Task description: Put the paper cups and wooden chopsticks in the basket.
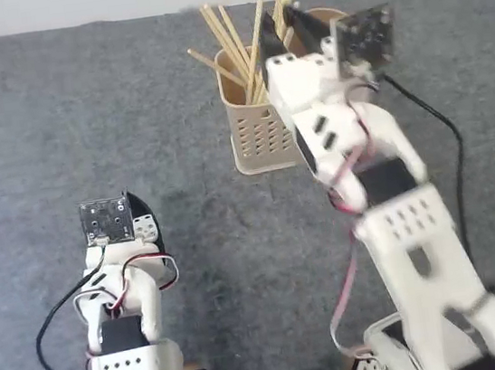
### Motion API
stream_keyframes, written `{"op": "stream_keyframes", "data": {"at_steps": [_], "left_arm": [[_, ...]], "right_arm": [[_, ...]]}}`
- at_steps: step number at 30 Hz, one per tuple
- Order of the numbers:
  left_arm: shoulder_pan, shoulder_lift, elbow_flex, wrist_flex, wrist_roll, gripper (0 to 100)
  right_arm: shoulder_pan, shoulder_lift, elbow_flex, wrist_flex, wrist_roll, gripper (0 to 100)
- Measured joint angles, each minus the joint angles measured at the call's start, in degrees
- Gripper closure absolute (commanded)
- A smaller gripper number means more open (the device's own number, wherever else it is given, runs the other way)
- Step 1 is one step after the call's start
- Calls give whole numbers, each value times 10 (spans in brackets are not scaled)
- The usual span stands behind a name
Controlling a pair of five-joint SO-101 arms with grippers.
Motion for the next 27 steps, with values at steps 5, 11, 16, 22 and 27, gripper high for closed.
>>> {"op": "stream_keyframes", "data": {"at_steps": [5, 11, 16, 22, 27], "left_arm": [[-1, -2, 8, -25, 18, 988], [24, -2, 8, -25, 19, 988], [25, -2, 8, -25, 19, 988], [25, -2, 8, -18, 18, 988], [25, -2, 8, -4, 1, 988]], "right_arm": [[2, -126, 0, 161, 0, 991], [80, -222, 0, 317, -29, 991], [148, -288, 34, 433, -30, 991], [199, -392, 225, 404, 31, 991], [233, -469, 413, 330, 63, 992]]}}
